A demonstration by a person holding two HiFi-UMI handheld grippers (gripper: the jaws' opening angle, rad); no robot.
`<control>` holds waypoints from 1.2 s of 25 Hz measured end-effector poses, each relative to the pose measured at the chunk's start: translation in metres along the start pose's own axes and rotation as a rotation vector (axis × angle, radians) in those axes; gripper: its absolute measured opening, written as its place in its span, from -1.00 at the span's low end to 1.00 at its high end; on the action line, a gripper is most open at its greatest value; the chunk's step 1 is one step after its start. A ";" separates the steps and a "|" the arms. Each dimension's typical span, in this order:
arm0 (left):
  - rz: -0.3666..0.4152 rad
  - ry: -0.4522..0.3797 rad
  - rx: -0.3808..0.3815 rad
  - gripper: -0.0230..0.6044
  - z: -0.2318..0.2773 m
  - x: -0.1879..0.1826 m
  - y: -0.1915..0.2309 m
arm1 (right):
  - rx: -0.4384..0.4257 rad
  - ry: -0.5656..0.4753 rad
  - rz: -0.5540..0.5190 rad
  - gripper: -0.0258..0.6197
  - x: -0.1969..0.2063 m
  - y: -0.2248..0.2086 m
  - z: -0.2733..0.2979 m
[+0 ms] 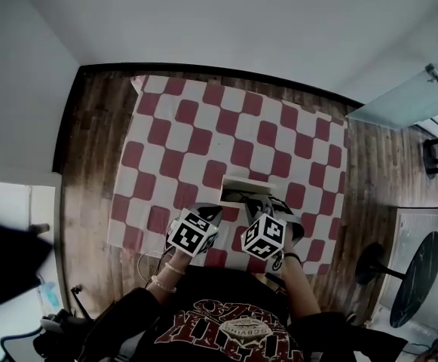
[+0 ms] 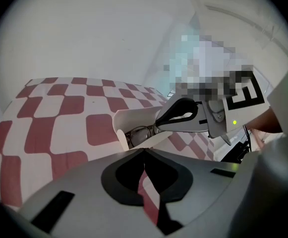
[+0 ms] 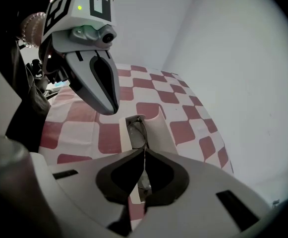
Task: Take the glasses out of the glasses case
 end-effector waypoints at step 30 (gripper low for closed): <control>0.061 0.064 0.013 -0.90 0.019 -0.003 0.006 | -0.115 0.111 -0.180 -0.85 -0.009 -0.009 0.015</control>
Point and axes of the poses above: the fingertips, and each gripper's own axes: z forward along the fingers, y to its left, x out of its underside, the point moved 5 cm from there along -z, backward along the fingers, and after that the axes turned 11 degrees about y, right-handed, at the moved point
